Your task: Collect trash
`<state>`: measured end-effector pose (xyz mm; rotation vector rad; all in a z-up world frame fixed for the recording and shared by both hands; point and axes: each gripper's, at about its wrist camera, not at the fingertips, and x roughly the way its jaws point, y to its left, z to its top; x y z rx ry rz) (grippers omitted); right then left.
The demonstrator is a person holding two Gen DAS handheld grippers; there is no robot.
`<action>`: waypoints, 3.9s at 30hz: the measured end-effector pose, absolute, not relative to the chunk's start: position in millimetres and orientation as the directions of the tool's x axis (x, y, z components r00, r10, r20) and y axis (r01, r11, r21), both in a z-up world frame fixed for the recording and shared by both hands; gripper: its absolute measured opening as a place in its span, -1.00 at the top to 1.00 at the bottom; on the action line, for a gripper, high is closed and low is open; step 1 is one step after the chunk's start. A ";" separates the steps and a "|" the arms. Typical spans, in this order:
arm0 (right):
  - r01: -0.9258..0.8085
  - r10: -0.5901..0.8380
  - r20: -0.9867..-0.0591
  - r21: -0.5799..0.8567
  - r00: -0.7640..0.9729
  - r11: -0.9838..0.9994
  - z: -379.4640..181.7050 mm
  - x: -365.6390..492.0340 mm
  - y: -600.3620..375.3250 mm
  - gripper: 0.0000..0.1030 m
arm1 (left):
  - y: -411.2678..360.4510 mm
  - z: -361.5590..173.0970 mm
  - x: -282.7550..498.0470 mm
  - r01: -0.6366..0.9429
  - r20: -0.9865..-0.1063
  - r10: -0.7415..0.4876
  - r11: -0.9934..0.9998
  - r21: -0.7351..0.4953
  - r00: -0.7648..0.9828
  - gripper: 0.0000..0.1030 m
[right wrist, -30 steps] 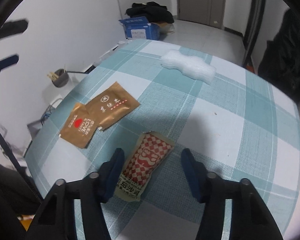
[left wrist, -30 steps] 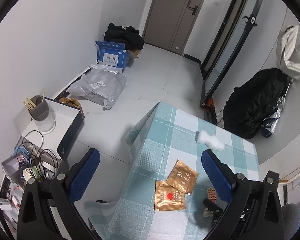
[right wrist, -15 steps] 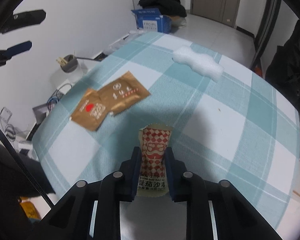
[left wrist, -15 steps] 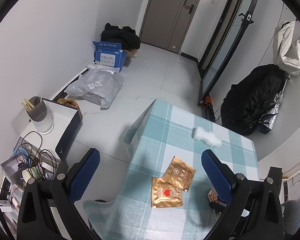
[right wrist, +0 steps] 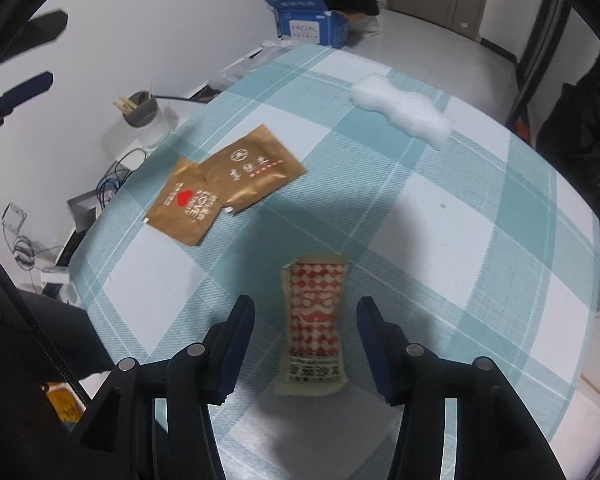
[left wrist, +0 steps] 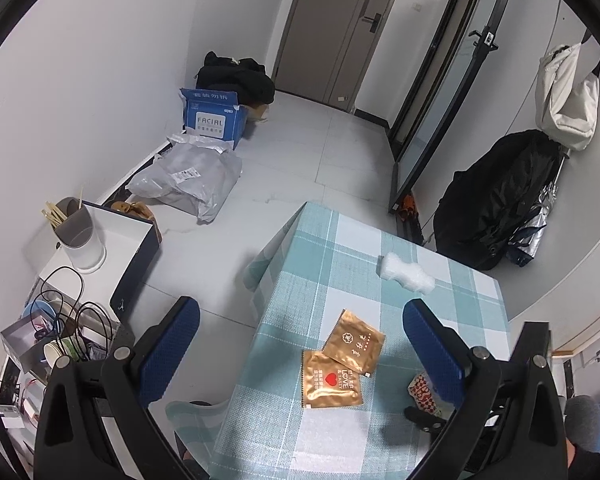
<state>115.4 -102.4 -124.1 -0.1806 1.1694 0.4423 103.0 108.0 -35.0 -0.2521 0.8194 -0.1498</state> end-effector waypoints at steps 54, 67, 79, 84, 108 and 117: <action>-0.320 0.503 -0.751 0.394 0.428 0.862 -98.4 118.0 -198.0 0.96 | -52.9 -94.1 224.1 0.313 -0.884 -0.273 0.937 -0.155 0.380 -0.94; -0.279 0.507 -0.758 0.425 0.410 0.861 -105.5 114.4 -212.8 0.78 | -84.4 -122.8 243.3 0.381 -0.961 -0.146 0.923 -0.047 0.233 -0.94; -0.295 0.458 -0.776 0.358 0.433 0.886 -107.3 109.8 -206.1 0.13 | -78.1 -135.1 247.9 0.350 -0.974 -0.081 0.937 -0.003 0.210 -0.88; -0.302 0.458 -0.780 0.355 0.426 0.885 -110.6 111.4 -202.7 0.13 | -82.8 -133.1 248.1 0.373 -0.968 -0.097 0.928 -0.003 0.233 -0.71; -0.337 0.349 -0.843 0.216 0.409 0.916 -133.0 118.1 -191.9 -0.29 | -25.5 -51.2 193.3 0.296 -0.829 -0.289 0.942 -0.158 0.478 -0.68; -0.344 0.215 -0.851 0.043 0.478 0.938 -144.4 128.0 -165.1 -0.26 | 12.2 -24.8 171.0 0.301 -0.757 -0.367 0.925 -0.234 0.540 -0.68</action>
